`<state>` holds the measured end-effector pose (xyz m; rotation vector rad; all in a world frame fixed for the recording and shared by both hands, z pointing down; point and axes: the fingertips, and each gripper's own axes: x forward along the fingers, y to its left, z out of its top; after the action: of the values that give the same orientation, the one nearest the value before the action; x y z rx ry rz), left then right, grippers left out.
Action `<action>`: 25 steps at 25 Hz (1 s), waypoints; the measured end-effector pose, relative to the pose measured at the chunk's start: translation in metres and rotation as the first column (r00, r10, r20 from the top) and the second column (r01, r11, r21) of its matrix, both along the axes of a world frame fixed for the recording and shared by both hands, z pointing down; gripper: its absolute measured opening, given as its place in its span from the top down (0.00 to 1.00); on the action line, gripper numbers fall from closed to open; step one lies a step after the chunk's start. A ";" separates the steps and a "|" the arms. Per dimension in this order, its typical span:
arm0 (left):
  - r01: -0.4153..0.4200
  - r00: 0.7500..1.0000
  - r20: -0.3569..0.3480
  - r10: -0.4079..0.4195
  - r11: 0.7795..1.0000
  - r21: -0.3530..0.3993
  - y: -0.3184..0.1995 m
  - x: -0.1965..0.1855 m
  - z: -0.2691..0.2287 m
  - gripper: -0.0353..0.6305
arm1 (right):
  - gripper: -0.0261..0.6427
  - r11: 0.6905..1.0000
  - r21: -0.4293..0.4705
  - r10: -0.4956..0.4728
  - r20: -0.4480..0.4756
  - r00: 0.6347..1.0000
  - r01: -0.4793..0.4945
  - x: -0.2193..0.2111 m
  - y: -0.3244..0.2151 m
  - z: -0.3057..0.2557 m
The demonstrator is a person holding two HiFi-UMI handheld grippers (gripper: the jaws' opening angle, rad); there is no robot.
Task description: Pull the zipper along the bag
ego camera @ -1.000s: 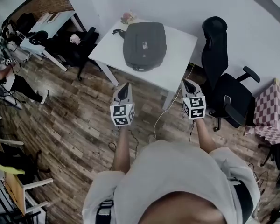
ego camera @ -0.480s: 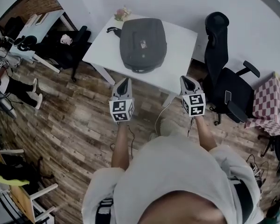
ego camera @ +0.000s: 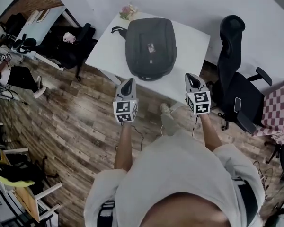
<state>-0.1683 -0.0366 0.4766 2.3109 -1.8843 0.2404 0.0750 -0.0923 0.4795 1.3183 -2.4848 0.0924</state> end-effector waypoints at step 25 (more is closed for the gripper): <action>0.021 0.996 0.088 -0.006 0.986 -0.163 -0.180 -0.004 0.031 0.91 | 0.94 0.987 -0.145 -0.062 0.053 0.997 0.069 -0.012 -0.202 0.042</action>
<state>-0.1724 -0.2169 0.5077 2.2116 -1.8426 0.4833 0.0629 -0.2941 0.5219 1.1863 -2.5051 0.2897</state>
